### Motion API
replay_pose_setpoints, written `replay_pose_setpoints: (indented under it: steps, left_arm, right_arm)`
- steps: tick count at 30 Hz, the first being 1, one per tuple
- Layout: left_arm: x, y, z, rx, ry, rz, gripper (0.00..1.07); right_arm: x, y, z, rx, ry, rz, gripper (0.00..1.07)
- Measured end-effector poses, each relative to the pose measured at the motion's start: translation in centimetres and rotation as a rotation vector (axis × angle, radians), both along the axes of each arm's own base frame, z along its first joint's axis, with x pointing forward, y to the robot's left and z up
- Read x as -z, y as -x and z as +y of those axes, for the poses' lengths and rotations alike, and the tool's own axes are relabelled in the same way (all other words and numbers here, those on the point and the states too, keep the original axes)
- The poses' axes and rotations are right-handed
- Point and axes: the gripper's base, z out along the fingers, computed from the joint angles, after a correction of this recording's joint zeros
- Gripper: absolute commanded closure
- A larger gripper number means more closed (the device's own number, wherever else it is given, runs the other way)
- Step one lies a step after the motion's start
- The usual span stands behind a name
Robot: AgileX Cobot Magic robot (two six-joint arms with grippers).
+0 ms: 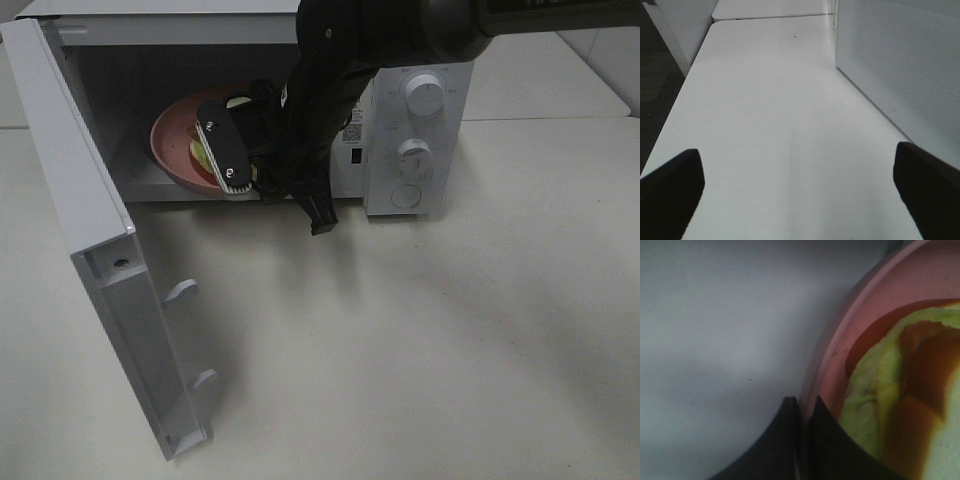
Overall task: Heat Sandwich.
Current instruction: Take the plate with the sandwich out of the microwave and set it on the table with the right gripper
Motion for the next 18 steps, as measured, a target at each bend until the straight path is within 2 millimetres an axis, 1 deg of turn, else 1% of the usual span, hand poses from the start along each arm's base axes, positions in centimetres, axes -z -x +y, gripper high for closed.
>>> replay_pose_setpoints:
  steps: [2, 5, 8, 10, 11, 15, 17, 18]
  left_arm:
    - [0.0, 0.0, 0.0, 0.0, 0.0, 0.0, 0.09]
    - [0.0, 0.0, 0.0, 0.0, 0.0, 0.0, 0.09]
    - [0.0, 0.0, 0.0, 0.0, 0.0, 0.0, 0.09]
    - [0.0, 0.0, 0.0, 0.0, 0.0, 0.0, 0.09]
    - [0.0, 0.0, 0.0, 0.0, 0.0, 0.0, 0.09]
    - [0.0, 0.0, 0.0, 0.0, 0.0, 0.0, 0.09]
    - [0.0, 0.0, 0.0, 0.0, 0.0, 0.0, 0.09]
    - [0.0, 0.0, 0.0, 0.0, 0.0, 0.0, 0.09]
  right_arm:
    - [-0.3, 0.9, -0.5, -0.039, 0.012, -0.005, 1.07]
    - [-0.3, 1.4, -0.9, -0.048, 0.015, -0.006, 1.07]
    - [-0.7, 2.5, -1.5, -0.059, 0.011, -0.011, 1.07]
    - [-0.9, 2.7, -1.7, -0.063, 0.011, -0.012, 1.07]
    - [-1.0, 3.3, -2.1, -0.08, 0.019, -0.013, 1.07]
    - [-1.3, 4.1, -2.5, -0.098, 0.028, -0.011, 1.07]
    - [-1.5, 5.0, -2.7, -0.109, 0.03, -0.006, 1.07]
    - [-1.5, 5.0, -2.7, -0.109, 0.03, -0.006, 1.07]
